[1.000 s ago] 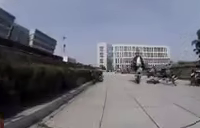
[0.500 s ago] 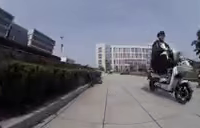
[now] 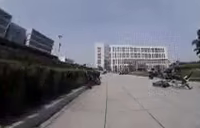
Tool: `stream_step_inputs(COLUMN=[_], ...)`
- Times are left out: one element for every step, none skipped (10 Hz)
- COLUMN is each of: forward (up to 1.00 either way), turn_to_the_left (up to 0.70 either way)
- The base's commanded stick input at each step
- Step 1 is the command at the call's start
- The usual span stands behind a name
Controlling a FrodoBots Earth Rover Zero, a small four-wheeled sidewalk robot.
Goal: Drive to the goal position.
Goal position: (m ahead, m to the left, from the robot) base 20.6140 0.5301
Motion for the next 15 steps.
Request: stream_step_inputs(forward=[0.85, 0.85, 0.85, 0.85, 0.85, 0.85, 0.85, 0.85, 0.85, 0.85, 0.85, 0.85, 0.85, 0.85, 0.85], turn_to_the_left=[0.00, 0.00, 0.00, 0.00, 0.00, 0.00, 0.00, 0.00, 0.00, 0.00, 0.00, 0.00, 0.00, 0.00, 0.00])
